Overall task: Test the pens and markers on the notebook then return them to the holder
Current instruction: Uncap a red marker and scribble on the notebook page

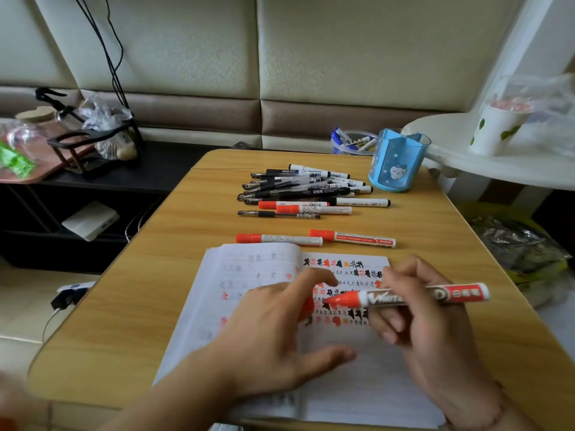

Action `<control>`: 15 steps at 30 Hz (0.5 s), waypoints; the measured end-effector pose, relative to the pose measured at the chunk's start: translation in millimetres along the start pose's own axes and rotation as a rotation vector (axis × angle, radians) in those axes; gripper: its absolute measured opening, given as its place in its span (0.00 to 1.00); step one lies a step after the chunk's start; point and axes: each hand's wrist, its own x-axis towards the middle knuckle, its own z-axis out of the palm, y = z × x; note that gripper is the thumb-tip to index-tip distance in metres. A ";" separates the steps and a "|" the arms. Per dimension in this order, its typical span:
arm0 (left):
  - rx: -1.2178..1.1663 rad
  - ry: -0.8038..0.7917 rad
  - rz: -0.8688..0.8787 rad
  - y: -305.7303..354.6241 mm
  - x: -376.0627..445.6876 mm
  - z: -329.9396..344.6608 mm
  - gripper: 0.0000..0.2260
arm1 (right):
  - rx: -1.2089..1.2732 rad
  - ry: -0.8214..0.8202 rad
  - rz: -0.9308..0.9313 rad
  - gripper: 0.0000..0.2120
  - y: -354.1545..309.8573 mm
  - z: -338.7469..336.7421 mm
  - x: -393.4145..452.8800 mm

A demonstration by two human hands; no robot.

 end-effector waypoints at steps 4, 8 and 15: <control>0.077 -0.137 -0.033 -21.0 -14.1 -13.6 0.33 | 0.024 0.113 0.054 0.14 10.7 -10.5 3.3; 0.156 -0.187 -0.062 -16.8 -13.5 -4.5 0.34 | -0.039 0.103 0.053 0.15 9.9 -18.6 11.7; 0.166 -0.072 -0.162 -1.1 -3.6 10.9 0.30 | -0.219 -0.080 0.119 0.16 -11.0 -23.2 21.2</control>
